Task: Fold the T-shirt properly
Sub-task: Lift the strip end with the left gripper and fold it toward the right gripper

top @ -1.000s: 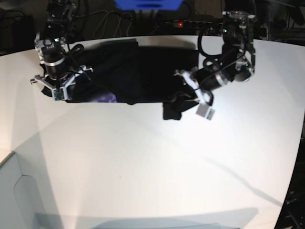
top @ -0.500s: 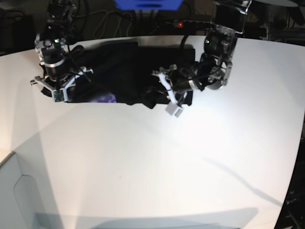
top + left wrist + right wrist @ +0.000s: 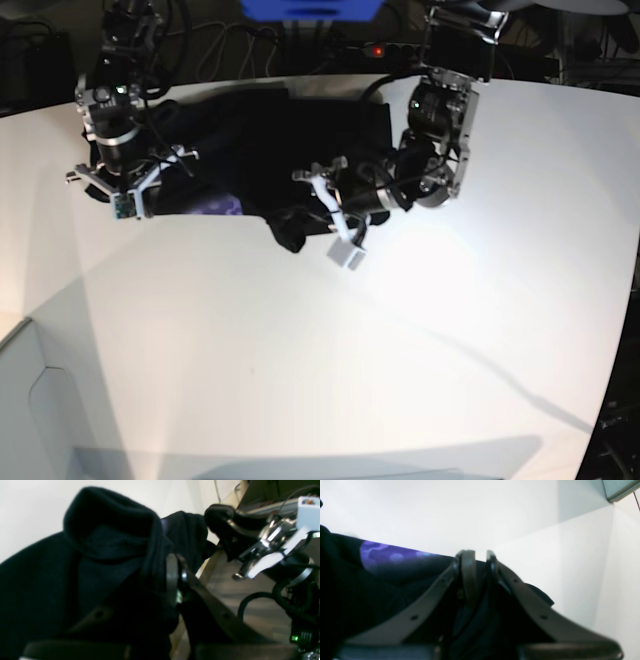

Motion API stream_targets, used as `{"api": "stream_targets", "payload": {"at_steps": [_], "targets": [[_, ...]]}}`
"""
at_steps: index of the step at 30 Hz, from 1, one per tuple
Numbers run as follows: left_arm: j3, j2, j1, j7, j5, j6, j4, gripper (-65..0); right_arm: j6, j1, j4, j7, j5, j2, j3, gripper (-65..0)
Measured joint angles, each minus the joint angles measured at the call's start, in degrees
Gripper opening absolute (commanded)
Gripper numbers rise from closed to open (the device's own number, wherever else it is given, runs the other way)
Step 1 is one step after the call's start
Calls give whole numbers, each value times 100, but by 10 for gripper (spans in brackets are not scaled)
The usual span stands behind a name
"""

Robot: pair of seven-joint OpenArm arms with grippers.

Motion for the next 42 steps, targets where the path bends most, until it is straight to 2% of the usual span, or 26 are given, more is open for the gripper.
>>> {"api": "stream_targets", "payload": {"at_steps": [6, 17, 19, 26, 29, 32, 42], "targets": [[13, 267, -120, -17, 0, -9, -702, -646, 0, -7, -2, 0, -2, 2, -7, -584], [699, 247, -302, -229, -2, 0, -988, -635, 0, -13, -2, 0, 0, 0, -11, -584], [699, 225, -306, -236, -2, -2, -988, -582, 0, -9, -2, 4, 0, 0, -11, -584], [664, 103, -304, -234, -26, -2, -988, -274, 2, -11, -2, 0, 0, 0, -11, -584], [643, 9, -289, -238, -44, -2, -970, -191, 2, -13, -2, 0, 0, 2, -11, -584], [647, -55, -273, -232, -81, -7, -844, -159, 2, -13, -2, 2, 0, 0, -11, -584], [640, -101, -175, -229, -92, -63, 157, -159, 2, -33, -2, -2, -2, 2, -11, -584]]}}
